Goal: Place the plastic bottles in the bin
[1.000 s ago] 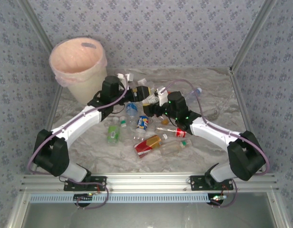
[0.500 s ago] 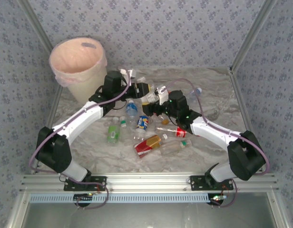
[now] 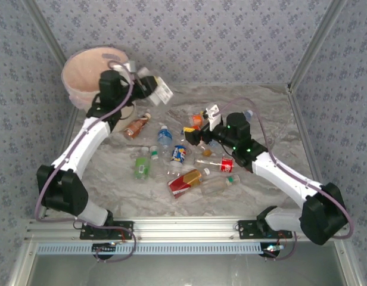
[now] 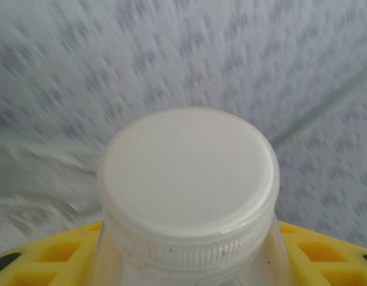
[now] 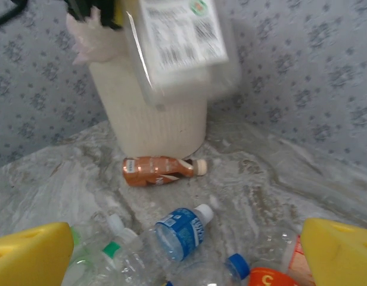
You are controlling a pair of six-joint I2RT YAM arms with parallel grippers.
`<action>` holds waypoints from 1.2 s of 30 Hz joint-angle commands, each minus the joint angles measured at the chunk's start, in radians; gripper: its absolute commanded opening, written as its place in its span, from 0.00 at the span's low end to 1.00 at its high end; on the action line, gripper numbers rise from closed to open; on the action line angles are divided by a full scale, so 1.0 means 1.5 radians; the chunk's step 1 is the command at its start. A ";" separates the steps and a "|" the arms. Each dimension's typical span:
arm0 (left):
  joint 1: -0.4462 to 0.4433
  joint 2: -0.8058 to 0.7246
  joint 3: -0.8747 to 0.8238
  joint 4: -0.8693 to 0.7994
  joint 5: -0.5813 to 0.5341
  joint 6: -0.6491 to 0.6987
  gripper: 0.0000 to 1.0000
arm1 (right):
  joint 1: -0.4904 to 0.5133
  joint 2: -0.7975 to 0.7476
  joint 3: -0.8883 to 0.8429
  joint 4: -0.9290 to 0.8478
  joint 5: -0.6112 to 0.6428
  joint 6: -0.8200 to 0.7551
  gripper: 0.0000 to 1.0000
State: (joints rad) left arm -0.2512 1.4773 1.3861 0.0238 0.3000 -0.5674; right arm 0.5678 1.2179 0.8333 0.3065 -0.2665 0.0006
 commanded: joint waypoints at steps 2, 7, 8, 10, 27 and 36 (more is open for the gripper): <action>0.023 -0.062 0.063 0.061 -0.175 0.093 0.47 | -0.014 -0.019 -0.027 0.024 0.066 0.014 1.00; 0.063 -0.043 0.097 0.075 -0.320 0.166 0.47 | -0.023 -0.023 -0.037 0.027 0.096 0.023 1.00; 0.069 -0.035 0.102 0.079 -0.338 0.178 0.47 | -0.023 -0.022 -0.037 0.028 0.098 0.025 1.00; 0.084 -0.014 0.110 0.086 -0.370 0.195 0.47 | -0.024 -0.021 -0.038 0.030 0.101 0.027 1.00; 0.203 0.164 0.187 -0.086 -0.195 -0.095 0.45 | -0.031 -0.018 -0.029 -0.006 0.133 0.035 1.00; 0.203 0.230 0.207 -0.102 -0.119 -0.159 0.49 | -0.036 -0.015 -0.025 -0.032 0.139 0.044 1.00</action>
State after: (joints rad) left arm 0.0486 1.8050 1.6585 -0.1280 0.0677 -0.7551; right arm 0.5205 1.2003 0.7822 0.2878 -0.0753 0.0452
